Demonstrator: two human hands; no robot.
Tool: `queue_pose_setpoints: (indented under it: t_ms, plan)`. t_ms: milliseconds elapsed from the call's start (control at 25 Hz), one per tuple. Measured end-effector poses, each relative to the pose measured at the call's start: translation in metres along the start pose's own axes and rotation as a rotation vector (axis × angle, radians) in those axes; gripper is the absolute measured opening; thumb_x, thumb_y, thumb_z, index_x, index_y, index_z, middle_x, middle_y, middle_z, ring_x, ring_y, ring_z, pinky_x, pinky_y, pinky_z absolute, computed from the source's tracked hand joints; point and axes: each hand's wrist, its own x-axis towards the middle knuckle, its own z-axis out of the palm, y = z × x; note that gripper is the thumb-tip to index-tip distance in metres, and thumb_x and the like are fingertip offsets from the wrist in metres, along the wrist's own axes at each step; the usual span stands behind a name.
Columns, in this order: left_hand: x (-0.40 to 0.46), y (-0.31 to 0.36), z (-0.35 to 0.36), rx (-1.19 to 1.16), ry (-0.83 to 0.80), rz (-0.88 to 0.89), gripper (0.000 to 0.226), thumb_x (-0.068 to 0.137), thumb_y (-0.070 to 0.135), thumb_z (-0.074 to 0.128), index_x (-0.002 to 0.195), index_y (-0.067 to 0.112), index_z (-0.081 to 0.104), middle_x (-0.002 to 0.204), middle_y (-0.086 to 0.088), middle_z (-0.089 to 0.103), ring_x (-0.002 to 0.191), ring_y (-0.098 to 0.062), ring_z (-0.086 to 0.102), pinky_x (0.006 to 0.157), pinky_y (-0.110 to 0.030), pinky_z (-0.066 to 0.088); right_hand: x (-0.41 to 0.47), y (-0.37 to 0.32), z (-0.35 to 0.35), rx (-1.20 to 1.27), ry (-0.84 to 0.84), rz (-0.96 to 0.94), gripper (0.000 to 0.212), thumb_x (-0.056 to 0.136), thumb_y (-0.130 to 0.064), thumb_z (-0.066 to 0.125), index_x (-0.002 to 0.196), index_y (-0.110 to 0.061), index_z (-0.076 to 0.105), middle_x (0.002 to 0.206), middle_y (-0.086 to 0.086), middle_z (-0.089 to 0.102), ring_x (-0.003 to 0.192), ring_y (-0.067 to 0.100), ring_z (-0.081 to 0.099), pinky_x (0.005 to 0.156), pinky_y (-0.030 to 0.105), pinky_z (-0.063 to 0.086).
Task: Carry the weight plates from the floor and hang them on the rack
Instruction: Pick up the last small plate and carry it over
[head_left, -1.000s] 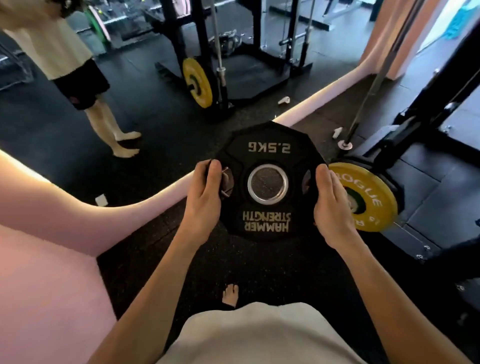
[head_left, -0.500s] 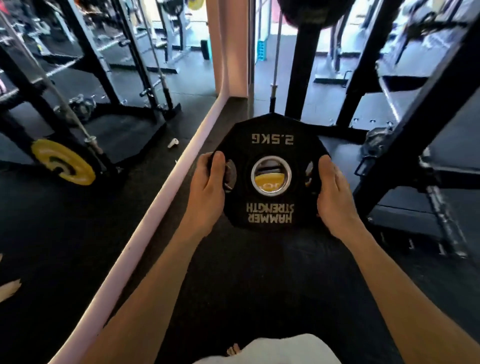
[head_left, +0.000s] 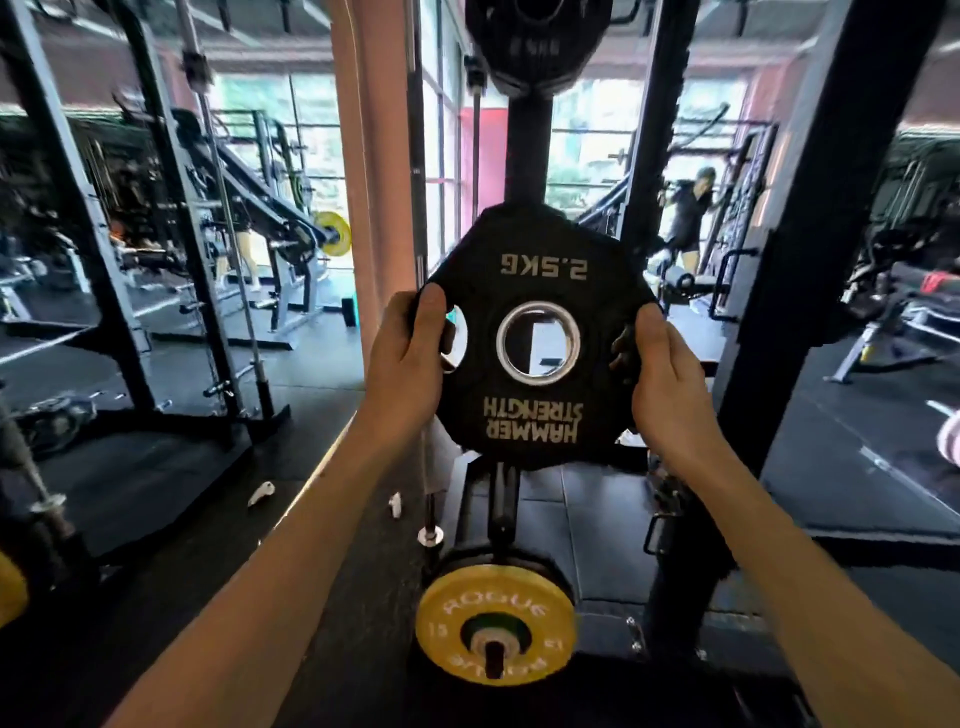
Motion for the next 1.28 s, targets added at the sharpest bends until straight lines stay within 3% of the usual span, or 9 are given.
queue_pose_setpoints:
  t_ms: [80, 200, 320, 400, 720, 840, 960, 1120, 1280]
  plan:
    - [0.035, 0.011, 0.01, -0.036, 0.005, 0.051, 0.032, 0.105, 0.04, 0.038, 0.094, 0.014, 0.053, 0.069, 0.008, 0.049, 0.059, -0.003, 0.046, 0.055, -0.017, 0.038, 0.036, -0.013, 0.0, -0.007, -0.016, -0.074, 0.048, 0.101, -0.054, 0.032, 0.089, -0.017, 0.059, 0.079, 0.004, 0.062, 0.068, 0.013, 0.057, 0.064, 0.032, 0.045]
    - [0.092, 0.031, 0.026, -0.067, 0.017, 0.125, 0.036, 0.104, 0.042, 0.038, 0.099, 0.01, 0.055, 0.07, 0.006, 0.049, 0.059, -0.006, 0.045, 0.055, -0.021, 0.038, 0.095, -0.037, -0.002, 0.004, -0.012, -0.168, 0.055, 0.1, -0.058, 0.031, 0.111, -0.014, 0.063, 0.101, 0.011, 0.07, 0.09, 0.018, 0.067, 0.083, 0.035, 0.052]
    - [0.145, 0.052, 0.039, -0.083, 0.029, 0.183, 0.032, 0.104, 0.042, 0.038, 0.094, 0.017, 0.054, 0.075, 0.005, 0.051, 0.056, 0.001, 0.048, 0.052, -0.014, 0.041, 0.148, -0.065, -0.001, -0.015, 0.019, -0.229, 0.051, 0.099, -0.059, 0.03, 0.092, -0.019, 0.06, 0.084, -0.003, 0.065, 0.078, 0.011, 0.062, 0.077, 0.035, 0.051]
    - [0.177, 0.062, 0.046, -0.089, 0.023, 0.237, 0.03, 0.104, 0.043, 0.038, 0.091, 0.021, 0.054, 0.074, 0.005, 0.052, 0.055, 0.001, 0.048, 0.051, -0.013, 0.04, 0.177, -0.08, 0.002, -0.052, 0.03, -0.269, 0.055, 0.098, -0.063, 0.028, 0.087, -0.018, 0.058, 0.077, -0.001, 0.06, 0.071, 0.014, 0.058, 0.071, 0.037, 0.049]
    - [0.33, 0.091, 0.068, -0.069, 0.026, 0.439, 0.043, 0.101, 0.051, 0.038, 0.101, 0.014, 0.061, 0.084, 0.002, 0.06, 0.065, -0.007, 0.052, 0.062, -0.028, 0.039, 0.307, -0.126, 0.027, -0.084, 0.1, -0.418, 0.061, 0.093, -0.07, 0.025, 0.104, -0.022, 0.059, 0.11, 0.005, 0.067, 0.104, 0.021, 0.063, 0.1, 0.044, 0.046]
    - [0.372, 0.099, 0.074, -0.061, 0.018, 0.491, 0.048, 0.101, 0.053, 0.036, 0.109, 0.013, 0.061, 0.095, -0.002, 0.065, 0.075, -0.011, 0.058, 0.068, -0.028, 0.044, 0.346, -0.14, 0.037, -0.101, 0.129, -0.451, 0.07, 0.091, -0.073, 0.023, 0.112, -0.018, 0.061, 0.11, 0.004, 0.068, 0.104, 0.021, 0.064, 0.097, 0.045, 0.049]
    - [0.41, 0.099, 0.081, -0.064, -0.001, 0.513, 0.054, 0.096, 0.061, 0.036, 0.111, 0.016, 0.06, 0.102, -0.005, 0.066, 0.084, -0.018, 0.061, 0.079, -0.04, 0.051, 0.377, -0.147, 0.044, -0.16, 0.153, -0.488, 0.07, 0.095, -0.068, 0.021, 0.11, -0.014, 0.063, 0.107, 0.008, 0.068, 0.098, 0.023, 0.065, 0.093, 0.045, 0.052]
    - [0.438, 0.088, 0.09, -0.056, 0.033, 0.459, 0.055, 0.095, 0.063, 0.036, 0.112, 0.016, 0.059, 0.105, -0.004, 0.066, 0.097, -0.021, 0.064, 0.088, -0.042, 0.051, 0.406, -0.146, 0.049, -0.25, 0.174, -0.531, 0.068, 0.103, -0.053, 0.019, 0.11, -0.001, 0.062, 0.099, 0.015, 0.066, 0.077, 0.019, 0.061, 0.075, 0.031, 0.053]
    - [0.45, 0.072, 0.097, -0.037, 0.05, 0.475, 0.056, 0.099, 0.058, 0.034, 0.117, 0.01, 0.058, 0.11, -0.003, 0.065, 0.101, -0.018, 0.063, 0.084, -0.034, 0.05, 0.426, -0.135, 0.054, -0.262, 0.175, -0.54, 0.07, 0.1, -0.06, 0.018, 0.115, -0.007, 0.062, 0.106, 0.01, 0.066, 0.098, 0.024, 0.061, 0.09, 0.037, 0.047]
